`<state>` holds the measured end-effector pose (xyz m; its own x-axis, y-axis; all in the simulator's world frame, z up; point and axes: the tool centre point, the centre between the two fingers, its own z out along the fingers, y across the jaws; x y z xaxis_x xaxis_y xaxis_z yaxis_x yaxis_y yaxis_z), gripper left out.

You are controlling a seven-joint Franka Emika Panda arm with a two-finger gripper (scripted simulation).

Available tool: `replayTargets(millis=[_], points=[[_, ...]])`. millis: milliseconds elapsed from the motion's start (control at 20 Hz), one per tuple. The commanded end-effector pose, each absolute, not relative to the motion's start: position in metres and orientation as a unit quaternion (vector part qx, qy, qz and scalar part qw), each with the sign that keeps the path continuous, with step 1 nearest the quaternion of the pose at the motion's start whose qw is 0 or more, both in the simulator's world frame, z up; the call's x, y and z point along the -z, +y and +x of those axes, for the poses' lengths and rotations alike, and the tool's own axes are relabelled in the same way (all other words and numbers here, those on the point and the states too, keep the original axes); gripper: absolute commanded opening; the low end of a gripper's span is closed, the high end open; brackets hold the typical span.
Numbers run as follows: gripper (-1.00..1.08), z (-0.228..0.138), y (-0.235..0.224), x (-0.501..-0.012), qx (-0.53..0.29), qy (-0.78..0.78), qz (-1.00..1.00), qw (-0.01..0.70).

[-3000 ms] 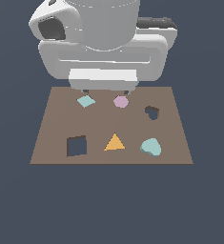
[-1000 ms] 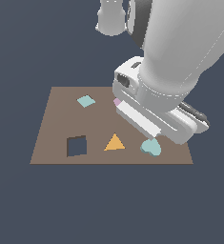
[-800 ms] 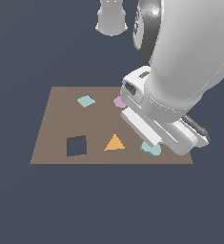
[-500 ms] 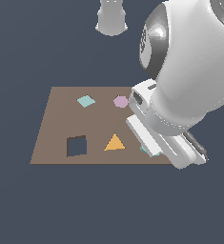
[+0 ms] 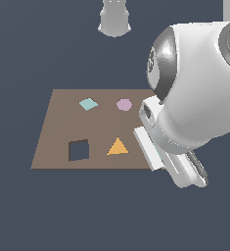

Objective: Insert a designated object into the corresponding slot on a board.

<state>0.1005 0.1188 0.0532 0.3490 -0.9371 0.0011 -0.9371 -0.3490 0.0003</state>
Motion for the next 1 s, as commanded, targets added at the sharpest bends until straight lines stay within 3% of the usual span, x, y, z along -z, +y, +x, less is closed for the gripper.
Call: replayTargets(millis=[0,800,850,950], points=[[1.0,0.104,0.12,-0.051,0.0,-0.579,0.815,0.0],[1.0,0.105,0.119,-0.03,0.0,-0.584,0.811,0.0],[-1.0,0.105,0.119,-0.03,0.0,-0.584,0.811,0.0],[-1.0,0.105,0.119,-0.03,0.0,-0.584,0.811,0.0]])
